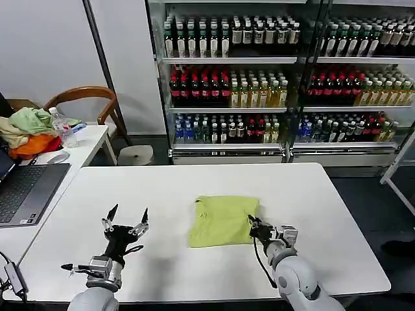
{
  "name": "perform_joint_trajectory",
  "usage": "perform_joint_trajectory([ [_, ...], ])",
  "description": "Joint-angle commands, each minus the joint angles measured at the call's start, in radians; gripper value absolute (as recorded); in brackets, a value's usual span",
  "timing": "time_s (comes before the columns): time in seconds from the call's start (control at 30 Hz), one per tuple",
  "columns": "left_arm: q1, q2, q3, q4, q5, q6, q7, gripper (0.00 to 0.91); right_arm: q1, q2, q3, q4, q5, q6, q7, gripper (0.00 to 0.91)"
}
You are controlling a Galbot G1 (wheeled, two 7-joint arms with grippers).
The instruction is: Fold and organize the clothes.
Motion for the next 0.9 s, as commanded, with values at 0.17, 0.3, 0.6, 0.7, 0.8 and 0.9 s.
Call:
perform_joint_trajectory([
  [0.17, -0.055, 0.034, 0.042, -0.005, -0.006, -0.034, 0.016, 0.907, -0.128, -0.122, 0.228, 0.141, -0.333, 0.059, -0.153, 0.907],
  [0.3, -0.097, 0.047, 0.059, 0.021, -0.003, -0.054, 0.025, 0.907, -0.125, -0.126, 0.31, 0.108, -0.37, 0.134, -0.174, 0.907],
  [0.6, -0.204, 0.07, 0.097, 0.092, -0.004, -0.102, 0.059, 0.907, -0.085, -0.122, 0.381, 0.007, -0.458, 0.279, -0.208, 0.907],
  [0.7, -0.227, 0.066, 0.111, 0.113, 0.002, -0.115, 0.07, 0.907, -0.067, -0.116, 0.384, -0.015, -0.468, 0.299, -0.215, 0.907],
  [0.8, -0.244, 0.066, 0.13, 0.123, 0.003, -0.121, 0.076, 0.907, -0.045, -0.108, 0.372, -0.046, -0.485, 0.316, -0.226, 0.907],
  [0.9, -0.259, 0.066, 0.145, 0.139, 0.003, -0.126, 0.077, 0.907, -0.028, -0.101, 0.357, -0.063, -0.49, 0.323, -0.232, 0.907],
])
